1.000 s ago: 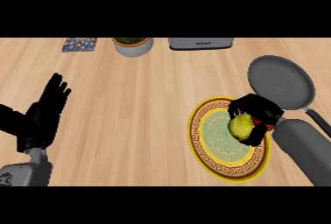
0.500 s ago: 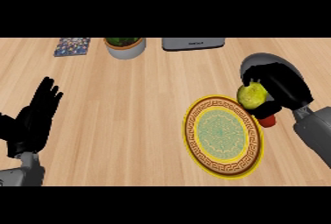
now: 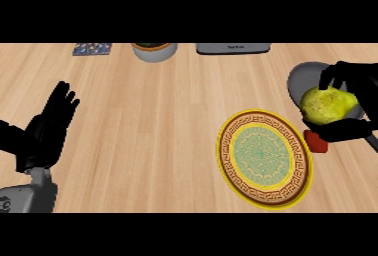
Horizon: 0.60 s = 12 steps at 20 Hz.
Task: Pick the pear from the plate and place it in the pan
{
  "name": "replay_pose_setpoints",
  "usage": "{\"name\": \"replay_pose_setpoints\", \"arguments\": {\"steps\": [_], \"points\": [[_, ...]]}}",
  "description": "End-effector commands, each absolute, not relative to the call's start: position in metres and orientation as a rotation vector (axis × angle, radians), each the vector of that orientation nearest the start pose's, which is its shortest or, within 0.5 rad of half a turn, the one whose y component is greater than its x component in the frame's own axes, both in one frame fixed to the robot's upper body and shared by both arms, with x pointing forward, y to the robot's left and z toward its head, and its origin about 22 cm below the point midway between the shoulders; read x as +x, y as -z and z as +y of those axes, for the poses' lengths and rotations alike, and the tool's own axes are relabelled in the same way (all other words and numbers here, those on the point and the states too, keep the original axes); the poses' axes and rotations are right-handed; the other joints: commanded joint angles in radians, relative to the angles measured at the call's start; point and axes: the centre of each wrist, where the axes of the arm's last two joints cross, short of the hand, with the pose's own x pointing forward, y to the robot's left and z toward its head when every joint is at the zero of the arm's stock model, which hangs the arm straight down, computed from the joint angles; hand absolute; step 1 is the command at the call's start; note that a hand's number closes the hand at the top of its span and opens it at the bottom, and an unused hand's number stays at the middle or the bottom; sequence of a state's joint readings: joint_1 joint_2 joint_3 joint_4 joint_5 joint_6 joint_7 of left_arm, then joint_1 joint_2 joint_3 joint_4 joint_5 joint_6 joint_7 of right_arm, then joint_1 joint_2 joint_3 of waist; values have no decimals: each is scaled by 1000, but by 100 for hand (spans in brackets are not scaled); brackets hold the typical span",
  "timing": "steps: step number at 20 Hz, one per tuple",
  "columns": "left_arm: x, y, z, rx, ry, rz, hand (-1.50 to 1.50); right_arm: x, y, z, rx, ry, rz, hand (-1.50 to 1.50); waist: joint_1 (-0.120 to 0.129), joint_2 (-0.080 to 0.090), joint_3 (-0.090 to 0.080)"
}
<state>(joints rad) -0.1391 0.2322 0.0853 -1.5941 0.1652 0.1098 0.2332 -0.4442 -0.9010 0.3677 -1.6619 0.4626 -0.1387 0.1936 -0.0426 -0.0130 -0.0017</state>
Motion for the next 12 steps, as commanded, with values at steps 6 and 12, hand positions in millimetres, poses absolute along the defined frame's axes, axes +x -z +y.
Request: {"name": "replay_pose_setpoints", "arguments": {"steps": [6, 12], "points": [[289, -68, 264, 82, -46, -1524, 0, 313, -191, -356, -1142, -915, -1647, 150, 44, 14, 2], [285, -59, 250, 68, -41, -1516, 0, 338, -162, -415, -1138, -830, -1639, 150, 57, 19, 3]]}}
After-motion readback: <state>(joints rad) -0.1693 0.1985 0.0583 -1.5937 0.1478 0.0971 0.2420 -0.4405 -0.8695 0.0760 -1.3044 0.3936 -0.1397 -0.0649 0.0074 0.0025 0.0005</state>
